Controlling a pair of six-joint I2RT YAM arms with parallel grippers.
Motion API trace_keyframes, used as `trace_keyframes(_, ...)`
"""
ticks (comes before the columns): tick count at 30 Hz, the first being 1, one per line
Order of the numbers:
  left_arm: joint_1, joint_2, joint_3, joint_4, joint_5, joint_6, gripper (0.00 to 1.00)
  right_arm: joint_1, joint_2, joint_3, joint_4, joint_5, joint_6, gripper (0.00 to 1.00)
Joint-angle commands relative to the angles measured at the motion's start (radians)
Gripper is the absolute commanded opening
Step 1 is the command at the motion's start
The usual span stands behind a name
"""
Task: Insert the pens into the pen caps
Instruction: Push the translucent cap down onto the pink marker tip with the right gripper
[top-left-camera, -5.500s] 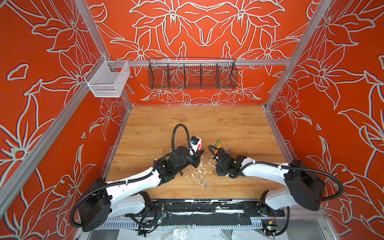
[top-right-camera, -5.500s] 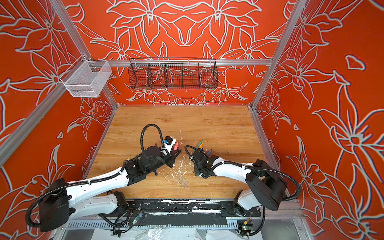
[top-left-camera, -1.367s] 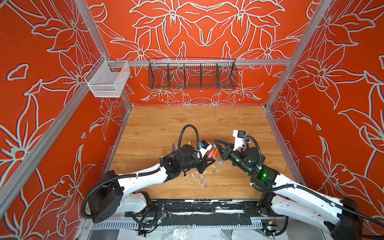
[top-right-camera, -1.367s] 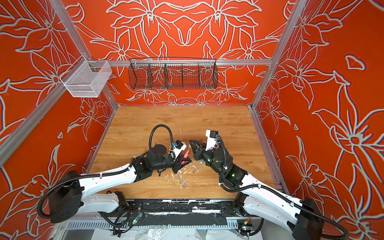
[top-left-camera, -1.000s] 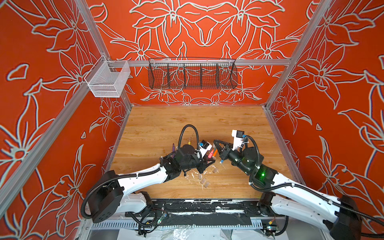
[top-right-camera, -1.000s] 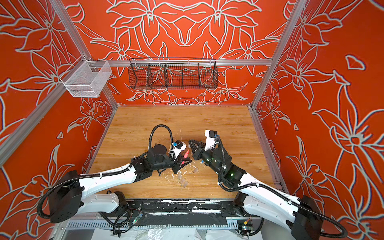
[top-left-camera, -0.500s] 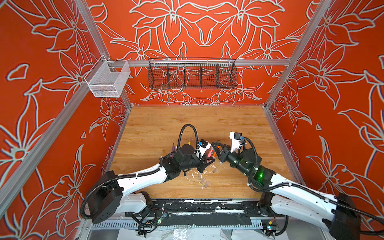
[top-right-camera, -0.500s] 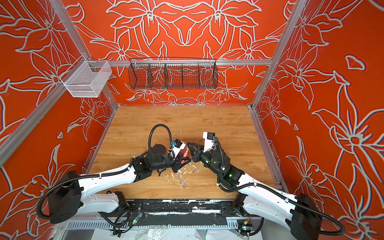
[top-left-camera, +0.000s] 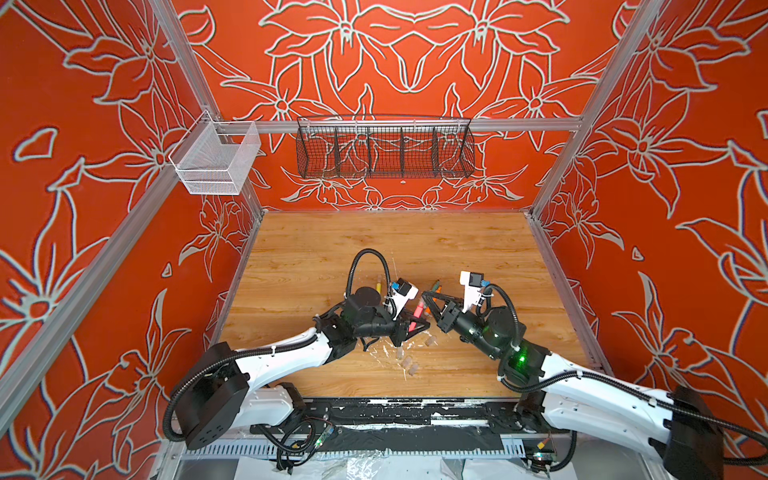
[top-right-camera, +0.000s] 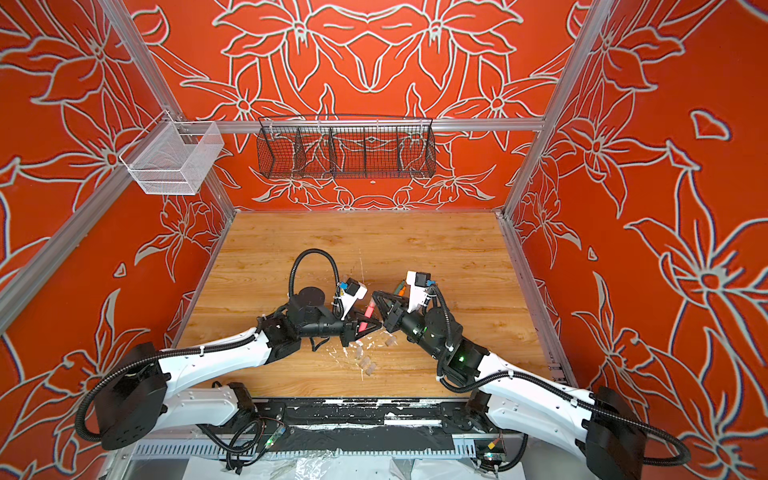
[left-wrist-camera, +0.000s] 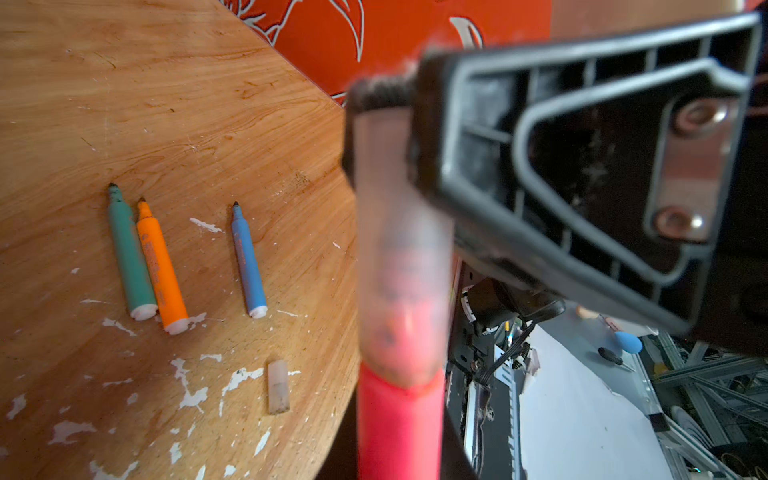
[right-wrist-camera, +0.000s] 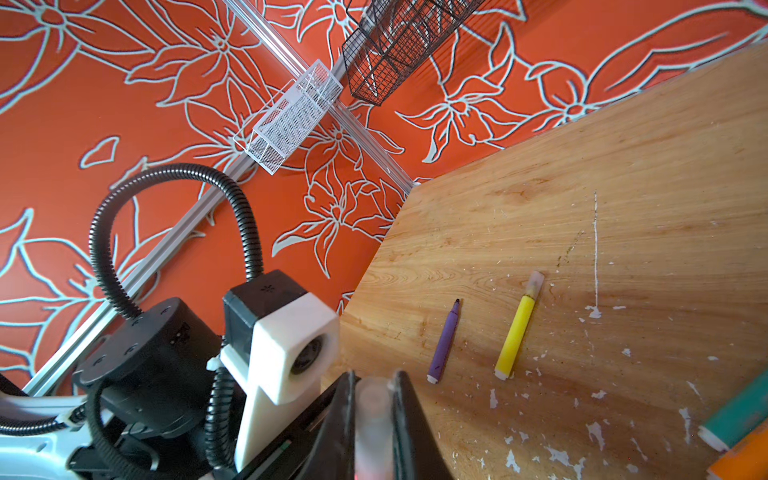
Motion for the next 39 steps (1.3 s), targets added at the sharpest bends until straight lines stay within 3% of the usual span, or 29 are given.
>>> trace_keyframes(1,0.014,-0.036,0.002,0.099,0.011,-0.019,0.0,0.033,0.004,-0.017,0.013,-0.024,0.022,0.0)
trace_keyframes(7,0.016,-0.054,-0.01,0.09,-0.04,-0.009,0.0,0.057,0.011,-0.01,-0.008,-0.017,0.013,0.0)
trace_keyframes(12,0.016,-0.086,-0.026,0.069,-0.099,0.021,0.0,0.058,-0.013,-0.005,-0.052,0.015,-0.002,0.29)
trace_keyframes(18,0.014,-0.099,-0.02,0.033,-0.117,0.075,0.0,0.058,-0.062,0.022,-0.129,0.086,-0.029,0.41)
trace_keyframes(29,-0.048,-0.096,0.029,-0.07,-0.188,0.18,0.0,0.056,-0.062,0.153,-0.243,0.11,-0.088,0.47)
trace_keyframes(39,-0.068,-0.098,0.038,-0.087,-0.207,0.2,0.0,0.055,-0.003,0.208,-0.29,0.158,-0.068,0.41)
